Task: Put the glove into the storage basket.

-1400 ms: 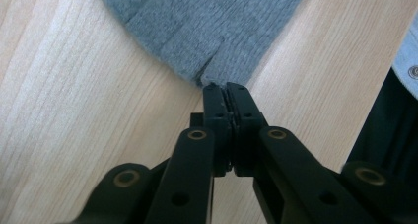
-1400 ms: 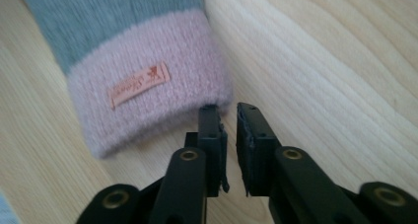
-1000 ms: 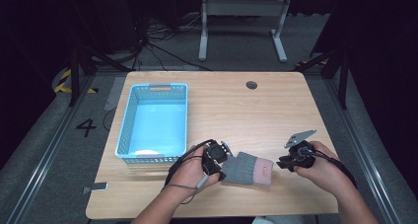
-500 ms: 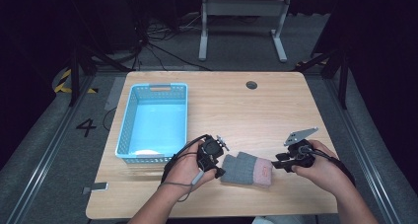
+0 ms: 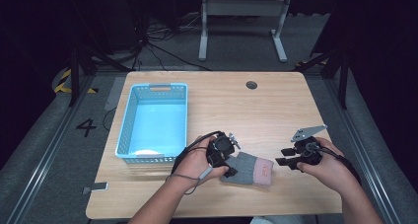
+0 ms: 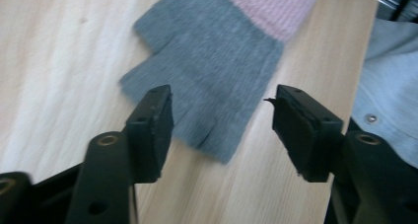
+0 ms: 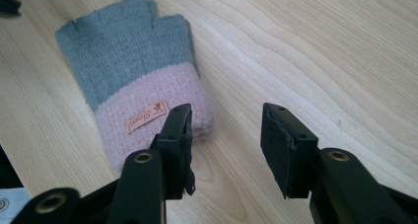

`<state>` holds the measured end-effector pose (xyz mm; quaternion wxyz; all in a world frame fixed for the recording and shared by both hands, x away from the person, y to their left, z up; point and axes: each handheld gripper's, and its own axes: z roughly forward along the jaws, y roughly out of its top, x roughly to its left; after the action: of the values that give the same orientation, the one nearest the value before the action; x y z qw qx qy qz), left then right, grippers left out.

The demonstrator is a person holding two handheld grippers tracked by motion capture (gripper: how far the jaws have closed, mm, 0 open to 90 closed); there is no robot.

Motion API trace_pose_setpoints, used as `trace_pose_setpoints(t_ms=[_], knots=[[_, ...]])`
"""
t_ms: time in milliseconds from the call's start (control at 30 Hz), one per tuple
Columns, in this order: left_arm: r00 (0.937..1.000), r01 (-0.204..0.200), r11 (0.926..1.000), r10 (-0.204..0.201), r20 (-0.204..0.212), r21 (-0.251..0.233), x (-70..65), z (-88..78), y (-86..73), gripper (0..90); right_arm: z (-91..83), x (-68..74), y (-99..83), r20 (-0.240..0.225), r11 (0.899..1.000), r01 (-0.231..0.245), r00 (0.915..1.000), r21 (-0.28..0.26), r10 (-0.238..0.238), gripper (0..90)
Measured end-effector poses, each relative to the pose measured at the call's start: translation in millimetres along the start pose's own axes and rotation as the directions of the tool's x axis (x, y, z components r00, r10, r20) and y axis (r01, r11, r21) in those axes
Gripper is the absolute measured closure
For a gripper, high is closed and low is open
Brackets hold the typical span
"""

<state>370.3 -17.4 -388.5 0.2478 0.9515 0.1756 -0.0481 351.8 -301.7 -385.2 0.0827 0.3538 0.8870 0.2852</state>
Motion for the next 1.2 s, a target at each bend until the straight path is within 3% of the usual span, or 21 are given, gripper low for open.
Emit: trace_pose_setpoints(t_ms=[367, 567, 967, 1067, 1200], knots=[[0.9993, -0.015, 0.9996, 0.014, 0.036, 0.024, 6.1, 30.2, 23.5, 32.2, 2.4, -2.9, -3.8, -0.020, 1.000, -0.017, 0.9996, -0.002, 0.017, 56.1], [0.9981, -0.018, 0.9994, 0.016, 0.059, 0.031, 6.2, 45.2, 31.2, 36.9, 1.8, -2.6, -4.3, -0.028, 1.000, -0.020, 0.9994, -0.002, 0.020, 56.9], [0.9982, -0.054, 0.9972, 0.053, 0.028, 0.053, 7.1, 59.4, 34.9, 33.9, -3.6, -7.1, -6.5, -0.030, 0.999, -0.038, 0.9989, -0.016, 0.037, 57.3], [0.9982, -0.061, 0.9958, 0.060, 0.007, 0.068, 3.9, 61.7, 36.5, 33.3, -3.2, -6.6, -6.2, -0.030, 0.999, -0.039, 0.9988, -0.019, 0.038, 57.3], [0.9944, -0.078, 0.9914, 0.085, -0.063, 0.105, -4.1, 66.5, 38.7, 34.4, -3.1, -7.1, -6.6, -0.034, 0.999, -0.038, 0.9987, -0.017, 0.037, 57.2]])
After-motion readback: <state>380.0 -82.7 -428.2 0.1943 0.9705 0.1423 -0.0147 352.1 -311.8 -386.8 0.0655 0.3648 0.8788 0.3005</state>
